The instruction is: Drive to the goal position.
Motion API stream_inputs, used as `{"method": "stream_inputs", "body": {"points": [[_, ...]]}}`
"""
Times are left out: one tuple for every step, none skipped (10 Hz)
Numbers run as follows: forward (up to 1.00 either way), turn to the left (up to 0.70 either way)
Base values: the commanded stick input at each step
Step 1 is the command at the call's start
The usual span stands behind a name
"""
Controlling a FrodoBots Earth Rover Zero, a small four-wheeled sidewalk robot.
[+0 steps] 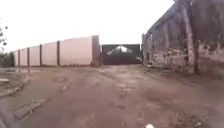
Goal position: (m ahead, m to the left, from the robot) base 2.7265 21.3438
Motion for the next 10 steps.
{"method": "stream_inputs", "body": {"points": [[0.70,0.00],[0.70,0.00],[0.70,0.06],[0.70,0.13],[0.70,0.26],[0.70,0.35],[0.70,0.35],[0.70,0.35],[0.70,0.35],[0.70,0.35]]}}
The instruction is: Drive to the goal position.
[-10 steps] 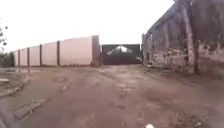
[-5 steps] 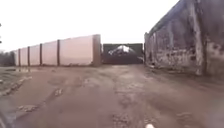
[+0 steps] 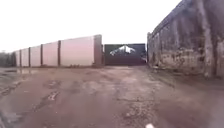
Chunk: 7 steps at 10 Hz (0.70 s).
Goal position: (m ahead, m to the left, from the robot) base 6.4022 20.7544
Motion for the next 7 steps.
{"method": "stream_inputs", "body": {"points": [[0.70,0.35],[0.70,0.35],[0.70,0.35],[0.70,0.35],[0.70,0.35],[0.70,0.28],[0.70,0.00]]}}
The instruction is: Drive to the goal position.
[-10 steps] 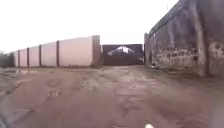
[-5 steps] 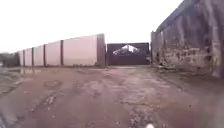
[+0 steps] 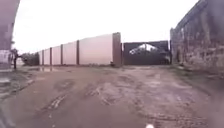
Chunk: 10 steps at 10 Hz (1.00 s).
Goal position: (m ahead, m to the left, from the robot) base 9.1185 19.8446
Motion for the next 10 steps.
{"method": "stream_inputs", "body": {"points": [[0.70,0.00],[0.70,0.00],[0.70,0.00],[0.70,0.00],[0.70,0.00],[0.70,0.15],[0.70,0.35],[0.70,0.35],[0.70,0.35],[0.70,0.35]]}}
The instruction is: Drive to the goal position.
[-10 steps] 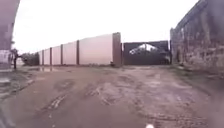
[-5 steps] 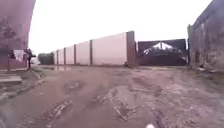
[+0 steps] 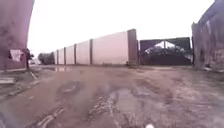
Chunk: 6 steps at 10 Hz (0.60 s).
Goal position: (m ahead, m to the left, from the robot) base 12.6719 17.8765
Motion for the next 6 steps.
{"method": "stream_inputs", "body": {"points": [[0.70,0.35],[0.70,0.35],[0.70,0.00],[0.70,0.00],[0.70,0.03],[0.70,0.09]]}}
